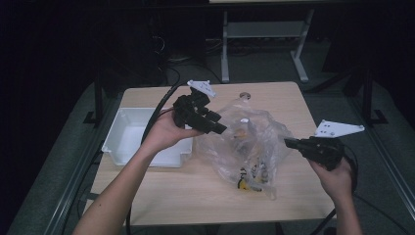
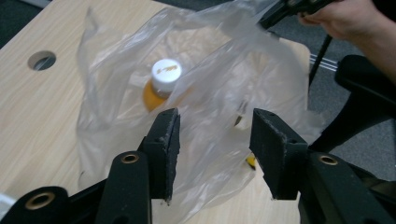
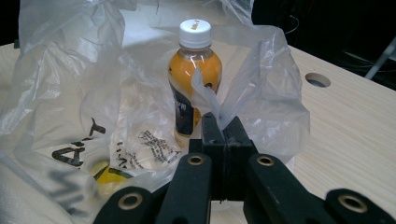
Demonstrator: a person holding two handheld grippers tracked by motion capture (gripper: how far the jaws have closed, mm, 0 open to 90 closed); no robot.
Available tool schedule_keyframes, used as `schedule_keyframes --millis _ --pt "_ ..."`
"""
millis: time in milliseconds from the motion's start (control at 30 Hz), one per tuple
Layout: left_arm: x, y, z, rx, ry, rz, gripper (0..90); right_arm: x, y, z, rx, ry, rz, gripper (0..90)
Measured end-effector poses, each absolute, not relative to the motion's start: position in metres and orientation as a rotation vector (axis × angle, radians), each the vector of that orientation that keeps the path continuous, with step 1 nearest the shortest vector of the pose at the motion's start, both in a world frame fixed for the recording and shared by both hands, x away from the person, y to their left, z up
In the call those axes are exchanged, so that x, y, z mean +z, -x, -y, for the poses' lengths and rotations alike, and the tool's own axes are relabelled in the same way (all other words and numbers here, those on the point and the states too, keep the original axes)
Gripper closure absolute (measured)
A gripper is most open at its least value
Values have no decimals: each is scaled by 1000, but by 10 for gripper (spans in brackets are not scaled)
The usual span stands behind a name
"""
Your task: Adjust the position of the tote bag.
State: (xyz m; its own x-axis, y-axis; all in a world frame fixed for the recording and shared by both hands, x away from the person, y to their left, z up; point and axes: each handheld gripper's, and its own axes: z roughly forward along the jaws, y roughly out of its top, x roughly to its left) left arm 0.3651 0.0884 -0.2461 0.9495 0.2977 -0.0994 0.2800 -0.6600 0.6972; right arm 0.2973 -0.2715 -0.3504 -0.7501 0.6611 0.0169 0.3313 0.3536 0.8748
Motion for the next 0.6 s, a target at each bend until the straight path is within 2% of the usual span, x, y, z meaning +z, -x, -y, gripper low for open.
schedule_keyframes --millis 600 --pt "-227 -357 -55 -1 -2353 -337 399 -350 -298 271 1360 -874 -2281 897"
